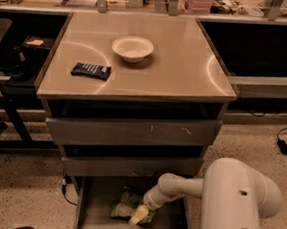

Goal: Pick green rice chip bag from bottom drawer and place on counter

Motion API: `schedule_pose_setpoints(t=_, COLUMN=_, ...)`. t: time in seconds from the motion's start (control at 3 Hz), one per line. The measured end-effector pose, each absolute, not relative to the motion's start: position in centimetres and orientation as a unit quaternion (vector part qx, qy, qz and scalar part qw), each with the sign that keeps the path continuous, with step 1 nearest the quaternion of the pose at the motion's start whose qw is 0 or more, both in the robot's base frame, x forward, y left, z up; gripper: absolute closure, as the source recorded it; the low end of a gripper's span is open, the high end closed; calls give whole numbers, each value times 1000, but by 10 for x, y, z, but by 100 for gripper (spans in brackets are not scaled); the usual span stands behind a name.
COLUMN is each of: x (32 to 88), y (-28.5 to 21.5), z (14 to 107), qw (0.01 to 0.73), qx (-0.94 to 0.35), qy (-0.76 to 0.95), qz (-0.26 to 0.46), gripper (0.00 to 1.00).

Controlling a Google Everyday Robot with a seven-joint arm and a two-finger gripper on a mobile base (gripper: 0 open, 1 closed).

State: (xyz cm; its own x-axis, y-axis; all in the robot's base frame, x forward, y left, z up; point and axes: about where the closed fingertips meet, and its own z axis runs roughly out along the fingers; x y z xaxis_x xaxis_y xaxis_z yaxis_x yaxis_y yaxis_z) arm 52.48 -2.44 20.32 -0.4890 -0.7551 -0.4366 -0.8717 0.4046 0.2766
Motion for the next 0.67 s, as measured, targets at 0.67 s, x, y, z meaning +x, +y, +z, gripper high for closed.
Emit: schedule_pose_setpoints(t=0.67, x=547, y=-14, z=170, qw=126, qx=-500, qy=824, qz=235, gripper=0)
